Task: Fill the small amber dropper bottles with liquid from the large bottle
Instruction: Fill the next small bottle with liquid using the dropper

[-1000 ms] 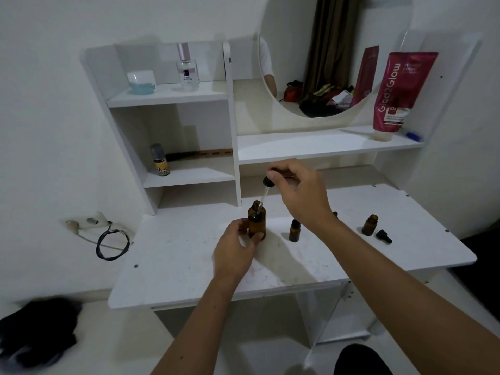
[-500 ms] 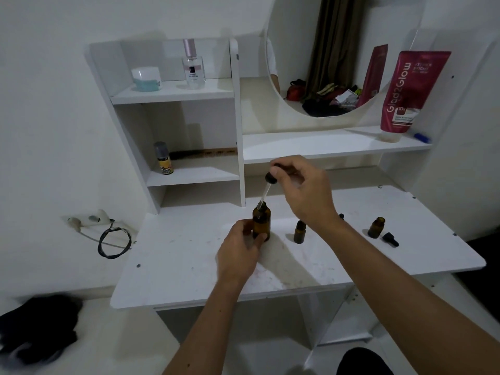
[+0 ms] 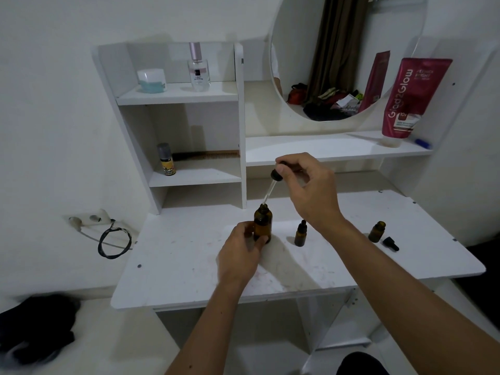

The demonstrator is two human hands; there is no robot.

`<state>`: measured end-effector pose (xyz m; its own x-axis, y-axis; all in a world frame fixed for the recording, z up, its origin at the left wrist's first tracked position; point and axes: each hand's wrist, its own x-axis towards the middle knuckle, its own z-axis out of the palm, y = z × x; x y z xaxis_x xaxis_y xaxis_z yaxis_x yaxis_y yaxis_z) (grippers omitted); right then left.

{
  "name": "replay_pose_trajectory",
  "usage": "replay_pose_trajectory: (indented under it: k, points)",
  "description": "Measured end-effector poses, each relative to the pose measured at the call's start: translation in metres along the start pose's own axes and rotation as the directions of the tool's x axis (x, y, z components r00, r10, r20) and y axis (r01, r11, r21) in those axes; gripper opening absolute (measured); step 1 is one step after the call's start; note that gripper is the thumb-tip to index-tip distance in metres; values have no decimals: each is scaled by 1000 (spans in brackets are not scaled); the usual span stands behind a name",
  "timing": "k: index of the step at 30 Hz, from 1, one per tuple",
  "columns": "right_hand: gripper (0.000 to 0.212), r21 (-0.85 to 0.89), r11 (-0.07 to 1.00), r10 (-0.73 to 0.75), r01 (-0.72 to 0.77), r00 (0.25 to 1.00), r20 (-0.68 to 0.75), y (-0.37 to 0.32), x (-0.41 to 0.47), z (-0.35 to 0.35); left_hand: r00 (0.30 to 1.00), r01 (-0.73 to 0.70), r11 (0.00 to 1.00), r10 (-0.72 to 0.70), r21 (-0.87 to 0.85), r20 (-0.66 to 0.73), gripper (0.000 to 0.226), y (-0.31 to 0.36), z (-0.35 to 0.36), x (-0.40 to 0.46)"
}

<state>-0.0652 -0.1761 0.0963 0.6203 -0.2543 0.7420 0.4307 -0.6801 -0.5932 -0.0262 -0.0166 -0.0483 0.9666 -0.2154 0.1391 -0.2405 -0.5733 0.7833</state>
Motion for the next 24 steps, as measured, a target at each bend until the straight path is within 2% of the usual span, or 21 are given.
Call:
replay_pose_trajectory:
  k: [7, 17, 24]
  points:
    - [14, -50, 998, -27, 31, 996, 83, 10, -6, 7, 1000, -16, 1000, 16, 17, -8, 44, 0, 0, 0]
    - [15, -137, 984, 155, -116, 935, 320, 33, -28, 27, 999, -40, 999, 41, 10, -23, 39, -2, -1, -1]
    - [19, -154, 972, 218, -175, 917, 334, 36, -30, 29, 999, -38, 999, 38, 3, -23, 40, -1, 1, -1]
